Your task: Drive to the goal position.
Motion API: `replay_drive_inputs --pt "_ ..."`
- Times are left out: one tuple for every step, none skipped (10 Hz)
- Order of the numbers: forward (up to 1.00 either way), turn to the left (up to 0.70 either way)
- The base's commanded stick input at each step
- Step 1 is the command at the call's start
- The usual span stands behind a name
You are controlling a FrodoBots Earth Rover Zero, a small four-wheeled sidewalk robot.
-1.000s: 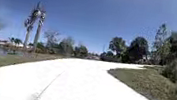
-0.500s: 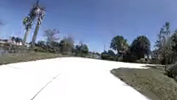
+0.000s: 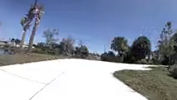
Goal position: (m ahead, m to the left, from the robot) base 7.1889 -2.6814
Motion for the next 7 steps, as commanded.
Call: replay_drive_inputs --pt "0.70 0.00" --pt "0.70 0.00" --pt "0.70 0.00" --pt "0.70 0.00" --pt "0.70 0.00" --pt "0.70 0.00" --pt "0.70 0.00"
